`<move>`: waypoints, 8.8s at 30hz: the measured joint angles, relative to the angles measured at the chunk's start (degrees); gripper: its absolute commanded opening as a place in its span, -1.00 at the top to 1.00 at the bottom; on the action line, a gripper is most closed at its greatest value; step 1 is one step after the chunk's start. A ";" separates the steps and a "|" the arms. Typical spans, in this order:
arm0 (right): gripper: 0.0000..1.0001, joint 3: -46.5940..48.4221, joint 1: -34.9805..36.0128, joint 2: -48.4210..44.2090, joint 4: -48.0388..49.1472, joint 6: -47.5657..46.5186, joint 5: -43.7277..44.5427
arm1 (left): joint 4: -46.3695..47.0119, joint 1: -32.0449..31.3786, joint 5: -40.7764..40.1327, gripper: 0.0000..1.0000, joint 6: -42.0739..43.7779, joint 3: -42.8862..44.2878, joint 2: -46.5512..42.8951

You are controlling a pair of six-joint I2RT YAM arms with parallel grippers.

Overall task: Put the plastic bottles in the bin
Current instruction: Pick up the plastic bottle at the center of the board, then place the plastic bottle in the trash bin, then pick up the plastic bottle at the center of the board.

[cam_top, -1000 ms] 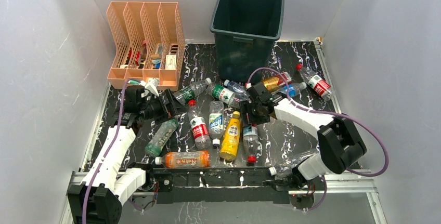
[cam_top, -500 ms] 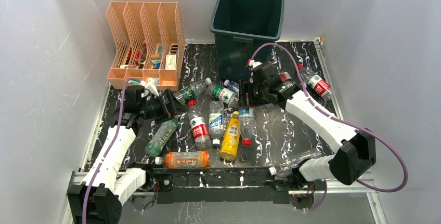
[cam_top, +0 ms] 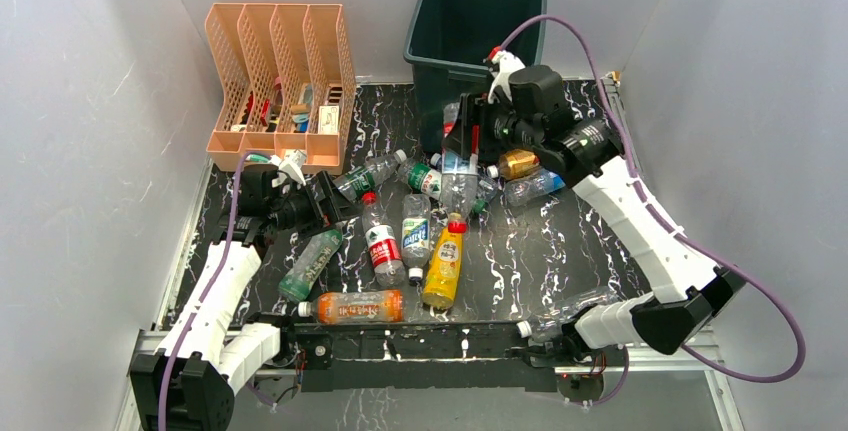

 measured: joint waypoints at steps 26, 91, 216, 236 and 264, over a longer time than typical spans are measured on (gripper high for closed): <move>0.01 19.98 -0.85 4.68 17.29 0.09 7.08 | 0.04 0.00 0.74 -0.96 -0.22 0.00 0.22; -0.96 -32.28 -22.25 -8.96 18.64 5.31 -10.34 | -0.04 0.00 2.89 -0.96 0.13 4.13 2.25; 0.20 -32.96 12.66 13.51 9.62 15.67 2.89 | 9.90 -1.18 4.52 -0.96 1.20 2.36 22.69; 0.23 -31.50 12.66 6.86 11.06 11.93 4.39 | 10.32 -1.20 4.52 -0.96 1.16 2.36 22.69; 0.25 -13.16 12.70 4.13 15.02 4.22 -3.28 | 9.22 -1.20 3.69 -0.96 1.18 2.54 20.13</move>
